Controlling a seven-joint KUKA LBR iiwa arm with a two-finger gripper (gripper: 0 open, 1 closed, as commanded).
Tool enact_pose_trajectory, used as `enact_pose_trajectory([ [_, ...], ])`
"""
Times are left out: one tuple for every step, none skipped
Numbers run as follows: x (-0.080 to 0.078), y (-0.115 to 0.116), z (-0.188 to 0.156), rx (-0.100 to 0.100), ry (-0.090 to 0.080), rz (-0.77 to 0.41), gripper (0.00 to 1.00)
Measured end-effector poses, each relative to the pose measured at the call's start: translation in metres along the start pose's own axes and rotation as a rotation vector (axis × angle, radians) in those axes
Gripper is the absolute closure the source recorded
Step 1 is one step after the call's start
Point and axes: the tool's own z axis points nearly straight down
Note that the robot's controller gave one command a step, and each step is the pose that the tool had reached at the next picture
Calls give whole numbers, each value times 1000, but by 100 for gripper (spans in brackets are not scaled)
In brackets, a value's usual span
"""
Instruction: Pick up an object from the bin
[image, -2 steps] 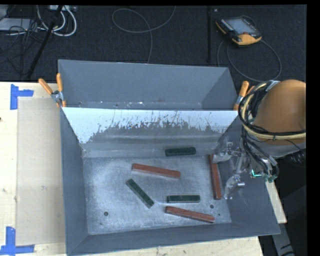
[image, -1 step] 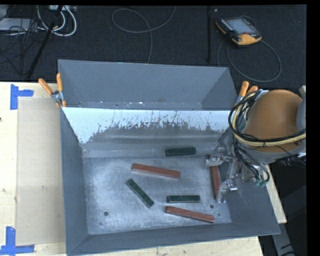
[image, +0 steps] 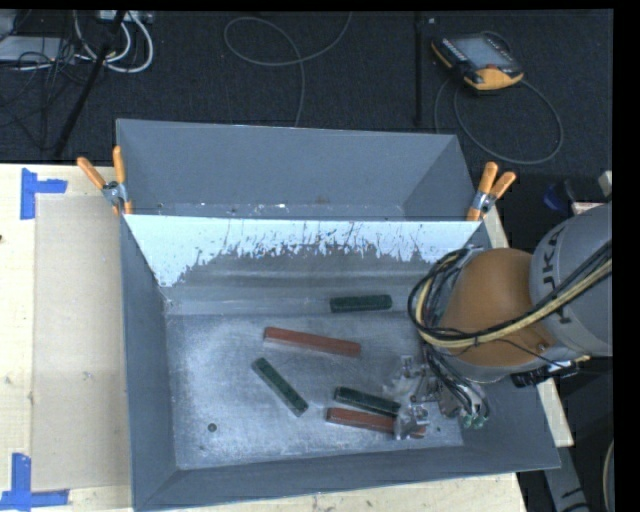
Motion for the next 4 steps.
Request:
enact_pose_trajectory([
  [0,0,0,0,0,-1,100],
  [1,15,-121,-1,-19,-42,100],
  [1,15,-121,-1,-19,-45,0],
  [1,15,-121,-1,-19,-46,0],
])
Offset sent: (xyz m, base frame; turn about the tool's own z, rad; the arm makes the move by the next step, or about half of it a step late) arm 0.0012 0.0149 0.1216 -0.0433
